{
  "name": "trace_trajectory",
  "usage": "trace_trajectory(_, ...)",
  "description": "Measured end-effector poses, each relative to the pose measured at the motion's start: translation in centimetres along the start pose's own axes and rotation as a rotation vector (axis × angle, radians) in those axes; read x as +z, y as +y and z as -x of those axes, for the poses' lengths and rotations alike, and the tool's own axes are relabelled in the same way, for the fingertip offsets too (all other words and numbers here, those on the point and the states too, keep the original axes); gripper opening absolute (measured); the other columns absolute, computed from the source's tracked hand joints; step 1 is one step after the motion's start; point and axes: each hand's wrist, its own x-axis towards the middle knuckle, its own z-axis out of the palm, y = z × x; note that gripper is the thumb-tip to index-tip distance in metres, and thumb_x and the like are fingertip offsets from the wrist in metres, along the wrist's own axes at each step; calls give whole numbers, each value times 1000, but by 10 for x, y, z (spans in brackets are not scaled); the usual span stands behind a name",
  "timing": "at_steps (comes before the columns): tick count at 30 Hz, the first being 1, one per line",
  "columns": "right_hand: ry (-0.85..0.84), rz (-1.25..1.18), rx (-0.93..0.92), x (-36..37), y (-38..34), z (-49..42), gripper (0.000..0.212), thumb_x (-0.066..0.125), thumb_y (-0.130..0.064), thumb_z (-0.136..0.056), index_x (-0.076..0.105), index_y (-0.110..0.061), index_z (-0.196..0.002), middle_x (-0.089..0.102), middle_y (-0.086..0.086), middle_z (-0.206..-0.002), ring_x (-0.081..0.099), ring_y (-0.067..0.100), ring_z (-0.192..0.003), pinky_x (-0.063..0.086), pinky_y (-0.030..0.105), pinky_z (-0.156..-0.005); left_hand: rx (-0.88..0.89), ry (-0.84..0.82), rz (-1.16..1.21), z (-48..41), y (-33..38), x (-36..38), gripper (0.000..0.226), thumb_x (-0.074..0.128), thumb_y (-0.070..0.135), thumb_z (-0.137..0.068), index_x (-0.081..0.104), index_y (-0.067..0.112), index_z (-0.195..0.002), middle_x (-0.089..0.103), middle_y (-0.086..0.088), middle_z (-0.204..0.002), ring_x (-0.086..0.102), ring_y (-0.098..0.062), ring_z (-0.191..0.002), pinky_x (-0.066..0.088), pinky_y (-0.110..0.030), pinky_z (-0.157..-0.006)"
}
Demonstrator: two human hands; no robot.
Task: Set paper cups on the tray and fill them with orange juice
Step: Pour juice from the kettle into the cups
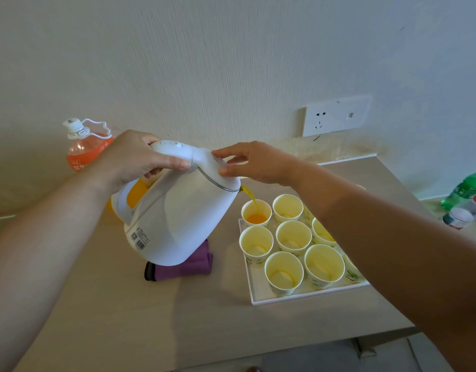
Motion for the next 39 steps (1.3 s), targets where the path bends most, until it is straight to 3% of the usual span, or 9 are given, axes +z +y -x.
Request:
trace_trajectory(18, 8, -4, 0, -3, -8, 3, 46, 68, -32, -86, 55, -32, -131, 57, -12, -128, 56, 5, -113, 35, 20, -93, -4, 18, 12, 3, 7, -5, 30, 85, 20, -66, 57, 9, -63, 49, -8, -55, 40, -4, -37, 32, -11, -39)
trace_trajectory(25, -3, 5, 4, -5, -11, 6, 46, 66, -31, -88, 54, -30, -133, 54, -18, -112, 55, 2, -106, 32, 17, -90, -2, 38, -15, 1, 8, -5, 32, 86, 24, -65, 56, 14, -60, 50, -3, -53, 42, -2, -36, 33, -9, -38)
trace_trajectory(33, 1, 14, 4, -7, -11, 4, 46, 66, -31, -88, 54, -31, -132, 58, -14, -119, 54, 4, -111, 34, 18, -94, 11, 35, -20, 0, 9, -5, 34, 86, 24, -65, 55, 14, -58, 50, -4, -53, 42, -1, -35, 33, -9, -38)
trace_trajectory(39, 7, 4, 7, -9, -12, 3, 46, 66, -30, -88, 54, -30, -132, 58, -14, -116, 54, 3, -108, 33, 14, -88, 21, 34, -10, -2, 11, -6, 37, 86, 24, -66, 52, 16, -54, 48, 0, -47, 41, -2, -35, 33, -9, -38)
